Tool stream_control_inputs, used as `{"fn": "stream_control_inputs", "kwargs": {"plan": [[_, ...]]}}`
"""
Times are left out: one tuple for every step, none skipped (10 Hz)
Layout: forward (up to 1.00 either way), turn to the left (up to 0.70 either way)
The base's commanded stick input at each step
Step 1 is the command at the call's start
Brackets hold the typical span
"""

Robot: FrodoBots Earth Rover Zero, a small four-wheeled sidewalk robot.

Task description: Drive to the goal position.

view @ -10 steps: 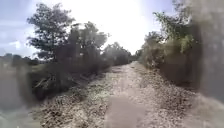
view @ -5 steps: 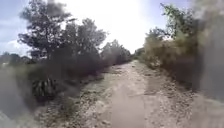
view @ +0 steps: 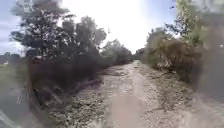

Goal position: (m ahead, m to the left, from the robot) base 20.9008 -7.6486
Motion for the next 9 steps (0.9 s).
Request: {"fn": "stream_control_inputs", "kwargs": {"plan": [[0.85,-0.18],[0.85,-0.32],[0.85,-0.18],[0.85,0.00],[0.85,0.00],[0.85,0.00],[0.85,0.00],[0.85,0.00],[0.85,0.00]]}}
